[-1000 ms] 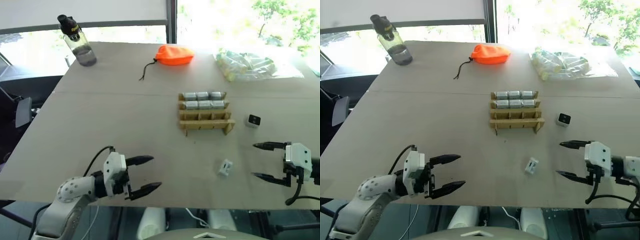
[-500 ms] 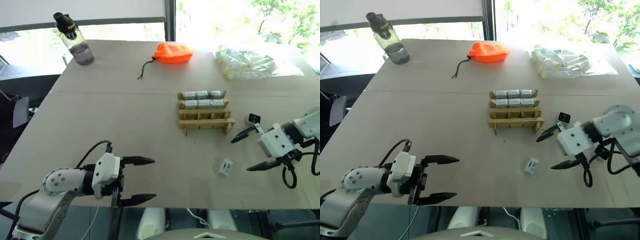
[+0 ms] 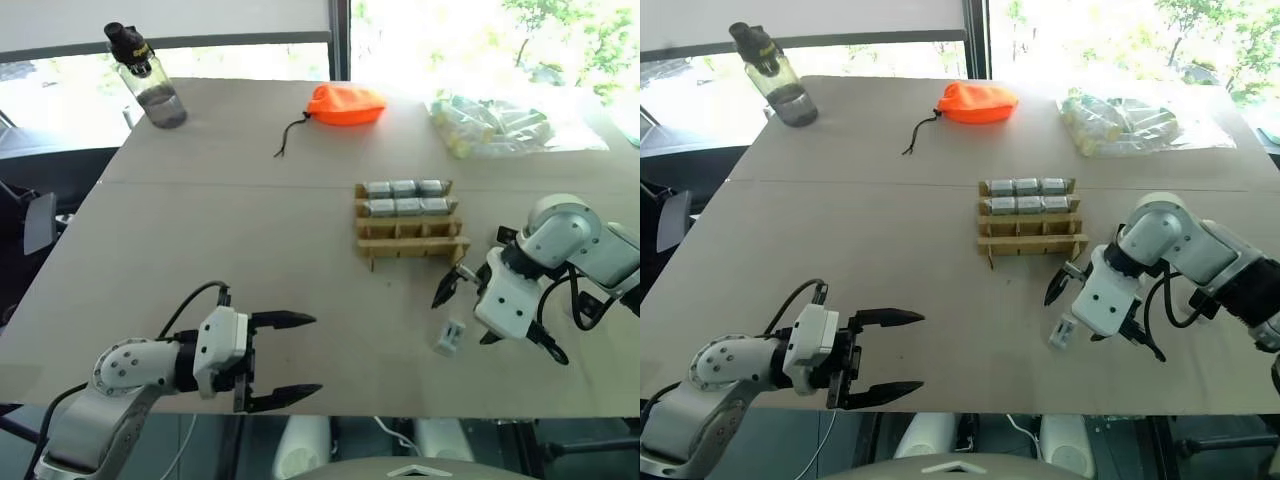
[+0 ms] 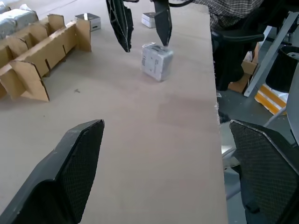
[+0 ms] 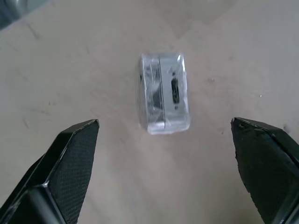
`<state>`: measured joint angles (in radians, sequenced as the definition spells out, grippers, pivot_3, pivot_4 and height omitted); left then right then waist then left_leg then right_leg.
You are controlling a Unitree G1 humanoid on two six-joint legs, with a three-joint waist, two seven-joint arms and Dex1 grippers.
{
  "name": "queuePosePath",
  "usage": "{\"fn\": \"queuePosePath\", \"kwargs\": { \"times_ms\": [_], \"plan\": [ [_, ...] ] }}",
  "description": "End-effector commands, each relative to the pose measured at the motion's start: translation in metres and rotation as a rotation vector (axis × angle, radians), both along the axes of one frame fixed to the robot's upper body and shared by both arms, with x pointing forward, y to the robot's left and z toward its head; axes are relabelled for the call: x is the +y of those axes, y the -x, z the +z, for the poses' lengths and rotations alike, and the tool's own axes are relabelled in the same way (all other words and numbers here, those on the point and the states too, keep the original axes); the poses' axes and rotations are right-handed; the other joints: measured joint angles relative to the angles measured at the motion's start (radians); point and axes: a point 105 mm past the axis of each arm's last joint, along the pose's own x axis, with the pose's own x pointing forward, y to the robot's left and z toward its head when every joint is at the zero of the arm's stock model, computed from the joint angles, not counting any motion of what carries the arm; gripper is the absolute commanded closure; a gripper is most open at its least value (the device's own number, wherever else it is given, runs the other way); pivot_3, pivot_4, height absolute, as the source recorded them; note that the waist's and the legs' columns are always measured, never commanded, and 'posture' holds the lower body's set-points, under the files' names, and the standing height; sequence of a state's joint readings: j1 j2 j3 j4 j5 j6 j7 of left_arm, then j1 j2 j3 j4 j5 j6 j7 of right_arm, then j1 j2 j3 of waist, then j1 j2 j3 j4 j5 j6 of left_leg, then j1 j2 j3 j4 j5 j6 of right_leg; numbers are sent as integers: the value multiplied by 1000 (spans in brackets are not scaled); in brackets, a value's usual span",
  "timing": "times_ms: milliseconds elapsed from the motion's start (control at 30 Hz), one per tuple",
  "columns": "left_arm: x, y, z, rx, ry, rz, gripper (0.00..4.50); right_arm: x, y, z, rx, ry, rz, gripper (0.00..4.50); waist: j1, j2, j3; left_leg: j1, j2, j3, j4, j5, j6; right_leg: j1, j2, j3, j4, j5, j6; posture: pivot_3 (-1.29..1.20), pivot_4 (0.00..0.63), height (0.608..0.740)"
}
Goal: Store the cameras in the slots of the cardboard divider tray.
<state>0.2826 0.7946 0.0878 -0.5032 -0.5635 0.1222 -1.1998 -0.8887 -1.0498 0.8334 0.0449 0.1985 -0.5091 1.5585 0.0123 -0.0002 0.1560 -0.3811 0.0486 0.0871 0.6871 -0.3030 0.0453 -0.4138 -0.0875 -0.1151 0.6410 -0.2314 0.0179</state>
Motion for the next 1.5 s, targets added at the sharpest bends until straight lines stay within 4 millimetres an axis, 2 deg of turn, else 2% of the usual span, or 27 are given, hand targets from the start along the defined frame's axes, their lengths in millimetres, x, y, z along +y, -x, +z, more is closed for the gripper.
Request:
{"fn": "queuePosePath", "kwargs": {
  "times_ms": [33,133,267,467,533,633,700,767,867,967,1067,1267,1500],
  "plan": [
    [-6,4,6,-42,11,-21,0,-1,3,0,14,62,63,533,1,0,0,0,0,0,0,0,0,0,0,0,0,0,0,0,150,726],
    [-6,4,6,-43,12,-13,0,2,4,0,24,68,70,1742,1,0,0,0,0,0,0,0,0,0,0,0,0,0,0,0,150,726],
    [-4,4,5,-41,8,0,0,6,6,0,45,67,75,3809,0,0,0,0,0,0,0,0,0,0,0,0,0,0,0,0,150,726],
    [-3,4,4,-43,5,6,0,15,14,9,126,-2,31,3867,0,0,1,0,0,0,0,0,0,0,0,0,0,0,0,0,150,726],
    [-3,3,4,-44,5,7,0,22,17,23,198,-61,-52,3867,0,1,1,0,0,0,0,0,0,0,0,-1,0,0,0,0,150,726],
    [-3,0,2,-48,2,12,0,21,14,41,296,-95,-264,3867,2,1,2,-1,0,-1,1,0,0,0,-1,-2,0,0,0,0,150,726],
    [-1,-4,1,-52,1,22,0,36,9,57,368,-240,-361,3867,1,1,1,-1,0,-3,1,0,0,0,-1,-3,0,0,0,0,150,726],
    [4,-10,1,-62,-1,47,0,43,-6,64,356,-340,-480,3867,-1,1,1,-1,0,-3,1,0,0,0,-1,-3,0,0,-1,0,150,726],
    [14,-22,4,-82,-3,102,0,44,-35,68,302,-410,-687,3867,-1,1,1,-1,0,-3,1,0,0,0,-1,-3,1,0,-1,0,150,726],
    [22,-33,8,-103,-1,142,0,44,-72,66,105,-423,-833,3867,-1,1,1,-2,0,-2,1,0,0,0,-1,-3,1,0,-1,0,150,726],
    [31,-47,12,-120,9,198,0,53,-100,70,5,-439,-924,3867,-2,1,1,-3,-1,-1,1,0,0,-2,-1,-2,1,0,0,0,150,726],
    [41,-59,18,-140,-4,228,0,68,-110,74,-4,-402,-945,3867,-1,1,1,-6,-1,0,0,0,0,-4,0,-3,0,0,0,0,150,726],
    [43,-64,22,-139,14,259,0,65,-108,69,-14,-297,-922,3867,-2,1,1,-13,-2,1,2,0,0,-9,-1,-4,1,1,0,0,150,726]
  ]
}}
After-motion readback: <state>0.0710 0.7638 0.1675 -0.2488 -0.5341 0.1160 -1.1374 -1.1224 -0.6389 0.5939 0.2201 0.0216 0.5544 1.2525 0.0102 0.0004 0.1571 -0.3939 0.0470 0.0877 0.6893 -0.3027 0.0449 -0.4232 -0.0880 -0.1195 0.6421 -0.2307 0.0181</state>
